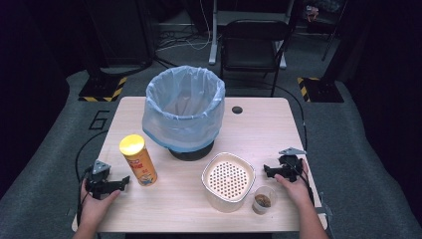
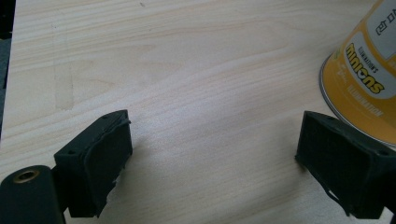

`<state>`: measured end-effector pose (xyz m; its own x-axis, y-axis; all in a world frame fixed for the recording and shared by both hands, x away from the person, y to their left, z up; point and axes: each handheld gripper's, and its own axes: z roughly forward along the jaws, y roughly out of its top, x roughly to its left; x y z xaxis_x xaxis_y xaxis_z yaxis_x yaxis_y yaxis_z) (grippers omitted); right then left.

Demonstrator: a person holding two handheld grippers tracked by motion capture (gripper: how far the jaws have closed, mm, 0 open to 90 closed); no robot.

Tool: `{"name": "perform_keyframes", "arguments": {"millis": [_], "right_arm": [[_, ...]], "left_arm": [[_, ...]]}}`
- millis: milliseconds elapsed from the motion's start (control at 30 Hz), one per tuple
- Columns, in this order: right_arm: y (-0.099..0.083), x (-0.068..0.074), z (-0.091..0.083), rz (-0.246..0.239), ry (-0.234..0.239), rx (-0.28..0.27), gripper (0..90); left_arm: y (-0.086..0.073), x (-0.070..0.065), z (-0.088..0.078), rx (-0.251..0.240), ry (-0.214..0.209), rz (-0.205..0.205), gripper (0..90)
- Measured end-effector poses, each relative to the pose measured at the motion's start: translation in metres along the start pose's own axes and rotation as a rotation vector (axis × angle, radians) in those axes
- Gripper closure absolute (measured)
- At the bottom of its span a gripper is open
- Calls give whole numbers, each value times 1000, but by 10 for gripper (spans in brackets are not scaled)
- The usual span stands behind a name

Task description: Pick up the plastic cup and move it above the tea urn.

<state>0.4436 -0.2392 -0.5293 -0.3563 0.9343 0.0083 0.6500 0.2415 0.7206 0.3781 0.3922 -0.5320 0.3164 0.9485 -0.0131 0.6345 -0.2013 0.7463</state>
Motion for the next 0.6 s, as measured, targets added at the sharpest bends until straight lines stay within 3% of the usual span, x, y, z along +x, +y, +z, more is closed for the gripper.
{"name": "perform_keyframes", "arguments": {"millis": [367, 400, 433, 500, 567, 600], "right_arm": [[-1, 1, -1, -3, 4, 4, 0], [-2, 2, -2, 15, -2, 5, 5], [-3, 1, -3, -4, -4, 6, 14], [-4, 1, -7, -7, 2, -6, 80], [-4, 2, -10, 29, -9, -4, 171], [-3, 1, -12, 31, -12, -4, 176]], "left_arm": [[0, -1, 0, -3, 3, -13, 107], [0, -1, 0, -3, 3, -13, 107], [0, -1, 0, -3, 3, -13, 107], [0, -1, 0, -4, 6, -14, 107], [0, -2, 0, -3, 15, -13, 107], [0, -2, 0, -2, 17, -16, 107]]}}
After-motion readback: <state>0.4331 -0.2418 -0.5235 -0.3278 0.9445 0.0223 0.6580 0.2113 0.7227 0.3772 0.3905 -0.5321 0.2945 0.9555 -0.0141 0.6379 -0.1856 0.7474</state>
